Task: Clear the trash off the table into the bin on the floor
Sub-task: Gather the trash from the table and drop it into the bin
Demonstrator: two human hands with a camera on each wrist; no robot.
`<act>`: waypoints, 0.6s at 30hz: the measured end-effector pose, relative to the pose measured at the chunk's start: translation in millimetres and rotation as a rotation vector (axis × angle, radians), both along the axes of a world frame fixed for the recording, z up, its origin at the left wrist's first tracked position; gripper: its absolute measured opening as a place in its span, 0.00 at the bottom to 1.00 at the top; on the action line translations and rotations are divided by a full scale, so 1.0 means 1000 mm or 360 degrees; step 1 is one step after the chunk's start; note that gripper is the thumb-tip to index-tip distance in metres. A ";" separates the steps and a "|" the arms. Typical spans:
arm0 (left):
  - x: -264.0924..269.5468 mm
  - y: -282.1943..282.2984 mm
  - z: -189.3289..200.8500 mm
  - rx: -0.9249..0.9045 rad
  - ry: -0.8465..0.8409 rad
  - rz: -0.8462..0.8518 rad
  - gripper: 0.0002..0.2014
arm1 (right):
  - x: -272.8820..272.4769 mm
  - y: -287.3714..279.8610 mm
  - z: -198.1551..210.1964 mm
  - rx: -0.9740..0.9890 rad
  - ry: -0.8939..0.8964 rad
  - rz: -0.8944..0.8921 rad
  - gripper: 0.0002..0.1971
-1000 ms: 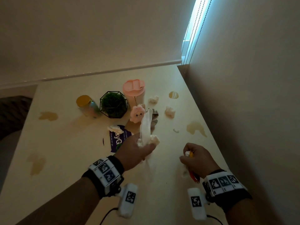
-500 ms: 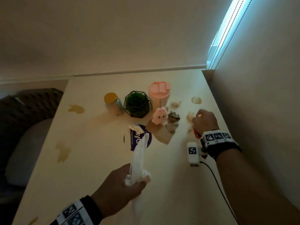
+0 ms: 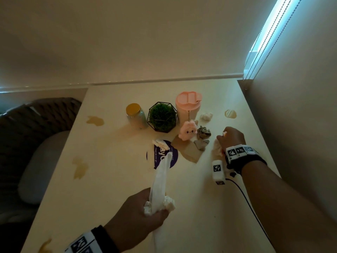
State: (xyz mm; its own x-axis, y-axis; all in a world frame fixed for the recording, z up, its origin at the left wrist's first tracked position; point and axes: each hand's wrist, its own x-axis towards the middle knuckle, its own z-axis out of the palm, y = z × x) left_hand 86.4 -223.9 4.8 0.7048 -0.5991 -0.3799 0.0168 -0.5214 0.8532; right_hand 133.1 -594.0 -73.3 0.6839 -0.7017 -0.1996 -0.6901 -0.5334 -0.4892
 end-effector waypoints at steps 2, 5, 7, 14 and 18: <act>-0.002 -0.001 0.000 -0.0033 0.0018 -0.0010 0.19 | -0.004 -0.001 0.002 0.0039 -0.0033 -0.0063 0.11; -0.003 -0.002 -0.001 -0.0055 0.0021 -0.0030 0.21 | -0.009 -0.005 0.010 0.0075 -0.0054 -0.0114 0.13; -0.004 -0.005 -0.001 -0.0060 0.0026 -0.0044 0.23 | -0.016 -0.008 0.014 0.0149 -0.0032 -0.0149 0.14; -0.003 -0.010 -0.002 -0.0062 0.0058 -0.0058 0.23 | -0.045 -0.005 0.017 0.0163 0.0337 -0.0050 0.15; -0.003 -0.012 -0.003 -0.0086 0.0048 -0.0057 0.19 | -0.058 0.005 0.003 0.0109 0.0362 -0.0063 0.10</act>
State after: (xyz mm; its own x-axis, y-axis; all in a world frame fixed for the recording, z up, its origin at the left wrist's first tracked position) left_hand 83.4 -236.1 1.8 0.6713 -0.6439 -0.3671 0.0251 -0.4753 0.8795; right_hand 75.2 -589.1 -70.5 0.5882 -0.7066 -0.3933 -0.8063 -0.4747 -0.3528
